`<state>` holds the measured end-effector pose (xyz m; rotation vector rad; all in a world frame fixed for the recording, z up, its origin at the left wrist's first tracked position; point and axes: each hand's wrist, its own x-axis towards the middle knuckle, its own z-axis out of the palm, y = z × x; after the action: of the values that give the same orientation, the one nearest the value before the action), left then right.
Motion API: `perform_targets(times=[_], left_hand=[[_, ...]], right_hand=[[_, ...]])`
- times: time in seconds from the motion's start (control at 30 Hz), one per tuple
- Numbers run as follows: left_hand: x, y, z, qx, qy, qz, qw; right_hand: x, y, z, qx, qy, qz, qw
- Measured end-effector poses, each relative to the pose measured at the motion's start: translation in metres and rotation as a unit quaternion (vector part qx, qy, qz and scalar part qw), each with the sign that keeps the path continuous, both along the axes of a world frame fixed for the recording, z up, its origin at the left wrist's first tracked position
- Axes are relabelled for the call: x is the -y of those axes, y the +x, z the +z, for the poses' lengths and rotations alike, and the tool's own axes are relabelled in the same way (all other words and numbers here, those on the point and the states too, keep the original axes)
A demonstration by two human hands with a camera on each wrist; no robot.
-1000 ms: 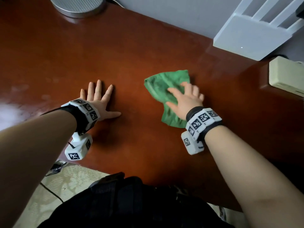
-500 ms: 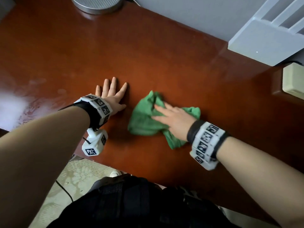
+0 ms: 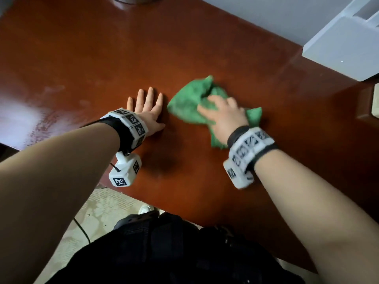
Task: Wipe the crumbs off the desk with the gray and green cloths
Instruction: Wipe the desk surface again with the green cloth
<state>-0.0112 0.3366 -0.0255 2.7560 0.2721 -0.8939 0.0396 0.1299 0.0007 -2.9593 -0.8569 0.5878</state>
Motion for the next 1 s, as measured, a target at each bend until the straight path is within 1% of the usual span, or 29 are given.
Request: perform_targets(times=[0.03,0.1,0.13,0.17,0.2,0.23,0.27,0.33,0.37,0.4,0.43,0.5,0.53,0.6,0.67,0.7,0.73,0.77,0.8,0.87,0.93,1.0], left_hand=[[0.000,0.001,0.002,0.003,-0.001,-0.001,1.000],[-0.001,0.001,0.001,0.000,-0.004,-0.004,1.000],[-0.003,0.002,0.000,-0.004,-0.006,-0.006,1.000],[-0.003,0.002,-0.001,-0.009,-0.006,-0.006,1.000],[-0.004,0.002,-0.003,-0.011,-0.007,-0.004,1.000],[-0.005,0.002,-0.004,-0.012,-0.009,-0.002,1.000],[-0.006,0.002,-0.006,-0.015,-0.012,0.000,1.000],[-0.007,0.002,-0.008,-0.021,-0.014,0.005,1.000],[-0.008,0.003,-0.008,-0.025,-0.015,0.006,1.000],[-0.008,0.003,-0.008,-0.028,-0.015,0.008,0.999],[-0.008,0.003,-0.008,-0.030,-0.015,0.008,0.999],[-0.006,0.002,-0.005,-0.029,-0.010,0.004,1.000],[-0.005,0.002,-0.004,-0.024,-0.009,0.001,1.000],[-0.003,0.001,-0.002,-0.011,-0.006,-0.002,1.000],[-0.002,0.001,0.000,-0.004,0.000,-0.005,1.000],[-0.002,0.001,0.002,-0.006,0.002,-0.006,1.000],[-0.001,0.001,0.003,-0.009,0.002,-0.009,1.000],[-0.001,0.001,0.004,-0.009,0.001,-0.012,1.000],[0.000,0.001,0.005,-0.008,-0.001,-0.013,1.000],[0.000,0.000,0.005,-0.012,-0.001,-0.011,1.000],[0.000,0.001,0.006,-0.019,0.001,-0.010,1.000],[0.001,0.002,0.006,-0.024,0.003,-0.011,1.000]], right_hand=[[0.003,-0.016,0.003,-0.023,-0.007,0.059,0.998],[0.013,-0.043,0.010,-0.074,-0.033,0.161,0.984],[0.019,-0.047,0.014,-0.090,-0.046,0.187,0.977],[0.024,-0.041,0.015,-0.091,-0.054,0.185,0.977],[0.029,-0.029,0.013,-0.080,-0.056,0.155,0.983],[0.032,-0.013,0.008,-0.069,-0.052,0.096,0.992],[0.032,0.004,0.003,-0.057,-0.038,0.018,0.997],[0.023,0.033,-0.003,-0.038,0.001,-0.136,0.990],[0.015,0.044,-0.004,-0.036,0.012,-0.184,0.982],[0.006,0.051,-0.002,-0.046,0.016,-0.213,0.976],[-0.004,0.056,0.001,-0.051,0.015,-0.220,0.974],[-0.022,0.054,0.006,-0.039,0.011,-0.192,0.980],[-0.028,0.047,0.007,-0.034,0.012,-0.161,0.986],[-0.031,0.023,0.001,-0.023,0.022,-0.067,0.997],[-0.019,-0.006,-0.003,-0.031,0.034,0.004,0.999],[-0.008,-0.015,-0.004,-0.036,0.033,0.025,0.998],[0.005,-0.020,-0.004,-0.038,0.026,0.028,0.999],[0.021,-0.018,-0.003,-0.036,0.015,0.010,0.999],[0.037,-0.012,-0.003,-0.026,0.000,-0.029,0.999],[0.072,0.010,-0.001,0.003,-0.026,-0.153,0.988],[0.103,0.035,0.002,0.006,-0.044,-0.284,0.958],[0.113,0.050,0.003,-0.026,-0.041,-0.389,0.920]])
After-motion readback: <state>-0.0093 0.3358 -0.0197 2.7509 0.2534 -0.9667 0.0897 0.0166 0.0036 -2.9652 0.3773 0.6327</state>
